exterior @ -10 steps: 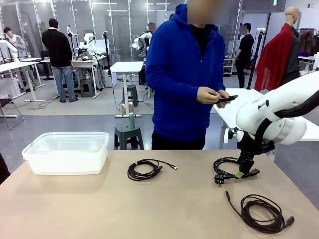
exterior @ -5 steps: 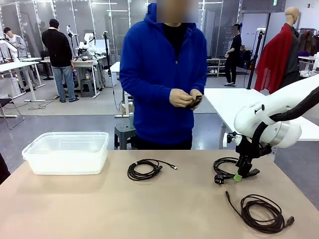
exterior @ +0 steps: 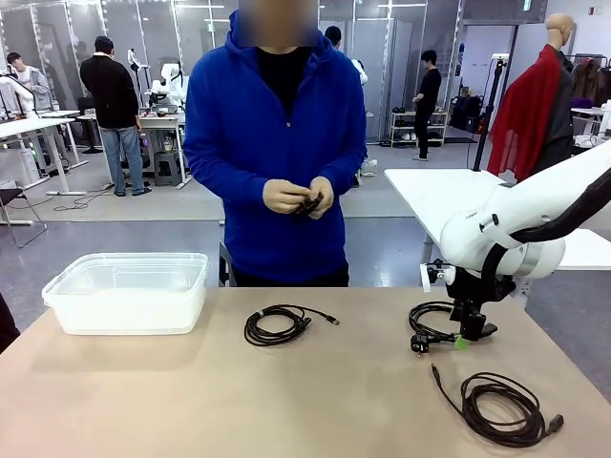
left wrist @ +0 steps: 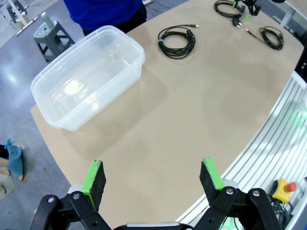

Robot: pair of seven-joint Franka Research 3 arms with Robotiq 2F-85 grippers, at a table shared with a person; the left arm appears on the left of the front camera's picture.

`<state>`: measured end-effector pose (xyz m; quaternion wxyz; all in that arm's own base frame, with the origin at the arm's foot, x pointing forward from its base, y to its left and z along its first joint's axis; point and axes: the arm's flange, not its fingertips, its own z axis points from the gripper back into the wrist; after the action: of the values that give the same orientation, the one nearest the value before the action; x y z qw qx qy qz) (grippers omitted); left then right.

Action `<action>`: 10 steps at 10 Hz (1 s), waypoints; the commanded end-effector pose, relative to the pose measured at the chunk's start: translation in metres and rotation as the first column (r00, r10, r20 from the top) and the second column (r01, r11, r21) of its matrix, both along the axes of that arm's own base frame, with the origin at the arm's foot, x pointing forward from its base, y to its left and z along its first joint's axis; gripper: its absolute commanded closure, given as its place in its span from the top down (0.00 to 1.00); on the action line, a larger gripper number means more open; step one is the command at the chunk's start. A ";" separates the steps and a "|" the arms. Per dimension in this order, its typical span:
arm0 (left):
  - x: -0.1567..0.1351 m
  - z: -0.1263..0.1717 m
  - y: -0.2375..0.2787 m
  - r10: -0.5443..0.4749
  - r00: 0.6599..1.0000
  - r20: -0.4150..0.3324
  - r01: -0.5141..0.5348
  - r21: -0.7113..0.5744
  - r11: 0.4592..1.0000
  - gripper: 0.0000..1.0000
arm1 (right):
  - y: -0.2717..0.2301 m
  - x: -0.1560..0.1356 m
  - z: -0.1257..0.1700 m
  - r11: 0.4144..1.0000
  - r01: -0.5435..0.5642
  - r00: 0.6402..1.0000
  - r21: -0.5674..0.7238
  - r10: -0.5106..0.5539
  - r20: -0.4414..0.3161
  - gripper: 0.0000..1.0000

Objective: Organize and store the cables.
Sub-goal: Place the Power Cable into the Organizing box.

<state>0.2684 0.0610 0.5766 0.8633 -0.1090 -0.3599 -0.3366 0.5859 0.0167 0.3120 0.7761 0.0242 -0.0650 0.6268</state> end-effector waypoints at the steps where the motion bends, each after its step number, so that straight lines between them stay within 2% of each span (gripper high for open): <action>1: 0.000 0.000 0.001 -0.002 1.000 0.001 0.002 0.000 1.000 1.00 | 0.000 0.012 0.000 0.996 -0.094 0.995 -0.012 0.093 -0.018 1.00; 4: 0.000 0.000 0.001 -0.002 1.000 0.001 0.002 0.000 1.000 1.00 | 0.002 0.016 -0.009 0.991 -0.132 0.991 -0.028 0.132 -0.030 1.00; 8: 0.000 0.000 0.001 -0.002 1.000 0.001 0.002 0.000 1.000 1.00 | 0.009 0.018 -0.019 0.992 -0.111 0.994 -0.066 0.110 -0.025 1.00; 10: 0.000 0.000 0.001 -0.002 1.000 0.001 0.002 0.000 1.000 1.00 | 0.009 0.018 -0.020 0.992 -0.106 0.994 -0.069 0.105 -0.025 0.90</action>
<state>0.2684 0.0610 0.5766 0.8633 -0.1090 -0.3598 -0.3366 0.5974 0.0230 0.2922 0.7357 0.0170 -0.0354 0.6762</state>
